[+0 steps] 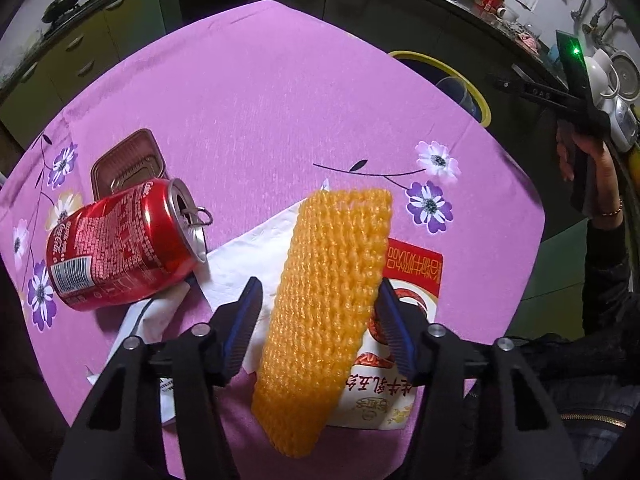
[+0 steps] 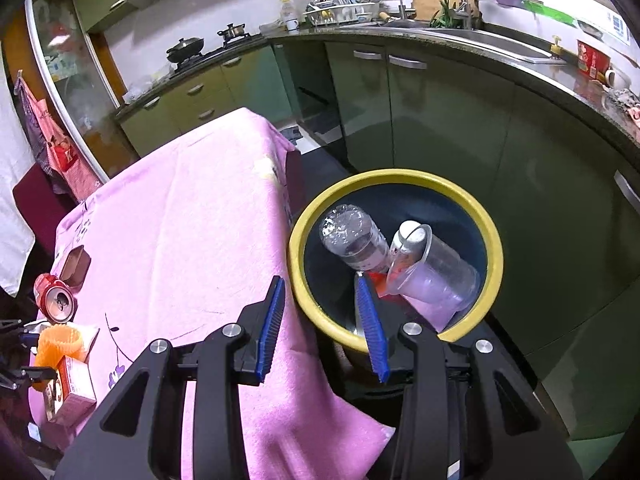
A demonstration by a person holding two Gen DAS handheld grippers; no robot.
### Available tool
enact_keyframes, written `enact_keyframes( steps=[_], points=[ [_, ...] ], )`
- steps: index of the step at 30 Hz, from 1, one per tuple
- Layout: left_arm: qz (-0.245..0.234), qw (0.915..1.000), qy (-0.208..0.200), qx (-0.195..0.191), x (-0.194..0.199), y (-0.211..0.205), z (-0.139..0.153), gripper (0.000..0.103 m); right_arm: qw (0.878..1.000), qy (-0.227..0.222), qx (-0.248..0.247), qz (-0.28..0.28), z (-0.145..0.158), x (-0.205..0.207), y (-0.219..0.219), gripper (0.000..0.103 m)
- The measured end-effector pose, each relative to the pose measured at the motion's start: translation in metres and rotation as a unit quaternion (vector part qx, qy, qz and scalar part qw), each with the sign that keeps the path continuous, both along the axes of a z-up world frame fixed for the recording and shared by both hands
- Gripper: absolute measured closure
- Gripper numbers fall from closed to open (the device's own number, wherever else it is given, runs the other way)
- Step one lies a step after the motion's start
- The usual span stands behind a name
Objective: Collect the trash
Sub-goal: 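Grasp the orange mesh sponge with the left tool, then carry the orange sponge with the left tool over the bin and release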
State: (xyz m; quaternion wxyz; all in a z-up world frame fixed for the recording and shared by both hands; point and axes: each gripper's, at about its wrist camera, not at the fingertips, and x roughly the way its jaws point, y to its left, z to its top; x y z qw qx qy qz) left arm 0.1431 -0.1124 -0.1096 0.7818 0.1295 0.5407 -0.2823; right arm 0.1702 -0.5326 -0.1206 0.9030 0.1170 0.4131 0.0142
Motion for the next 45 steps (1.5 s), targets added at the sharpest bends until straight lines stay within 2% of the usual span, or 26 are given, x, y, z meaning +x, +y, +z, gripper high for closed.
enact_keyframes(
  steps=[5, 9, 15, 20, 23, 27, 30, 33, 35, 39, 45],
  points=[
    [-0.008, 0.9999, 0.004, -0.010, 0.002, 0.003, 0.002, 0.066, 1.000, 0.006, 0.005, 0.002, -0.005, 0.000, 0.003, 0.065],
    [-0.003, 0.9999, 0.005, -0.011, 0.006, 0.004, 0.004, 0.088, 1.000, 0.007, 0.009, 0.005, -0.008, 0.001, 0.004, 0.065],
    [0.001, 0.9999, -0.001, -0.014, 0.008, 0.004, 0.014, 0.091, 1.000, 0.003, 0.015, 0.009, -0.007, -0.002, 0.004, 0.065],
    [-0.027, 0.9989, -0.036, -0.012, 0.011, -0.018, 0.053, 0.091, 1.000, -0.016, 0.025, -0.001, 0.003, -0.014, -0.005, 0.065],
    [-0.067, 0.9962, -0.055, -0.011, 0.019, -0.052, 0.076, 0.091, 0.999, -0.029, 0.026, -0.017, 0.009, -0.025, -0.016, 0.065],
    [-0.152, 0.9851, -0.078, -0.016, 0.033, -0.132, 0.097, 0.091, 0.998, -0.039, 0.026, -0.048, 0.012, -0.043, -0.036, 0.065],
    [-0.204, 0.9755, -0.080, -0.016, 0.047, -0.197, 0.098, 0.091, 0.996, -0.037, 0.030, -0.070, 0.009, -0.056, -0.056, 0.065],
    [-0.230, 0.9696, -0.084, -0.002, 0.066, -0.258, 0.085, 0.091, 0.994, -0.033, 0.039, -0.092, 0.002, -0.069, -0.075, 0.065],
    [-0.233, 0.9690, -0.082, 0.002, 0.080, -0.288, 0.074, 0.091, 0.993, -0.031, 0.049, -0.106, -0.005, -0.077, -0.088, 0.064],
    [-0.192, 0.9812, -0.022, -0.002, 0.127, -0.347, 0.039, 0.091, 0.990, -0.020, 0.065, -0.123, -0.018, -0.085, -0.107, 0.064],
    [-0.139, 0.9901, 0.017, 0.011, 0.165, -0.394, -0.011, 0.089, 0.987, -0.007, 0.089, -0.133, -0.036, -0.089, -0.125, 0.064]
  ],
)
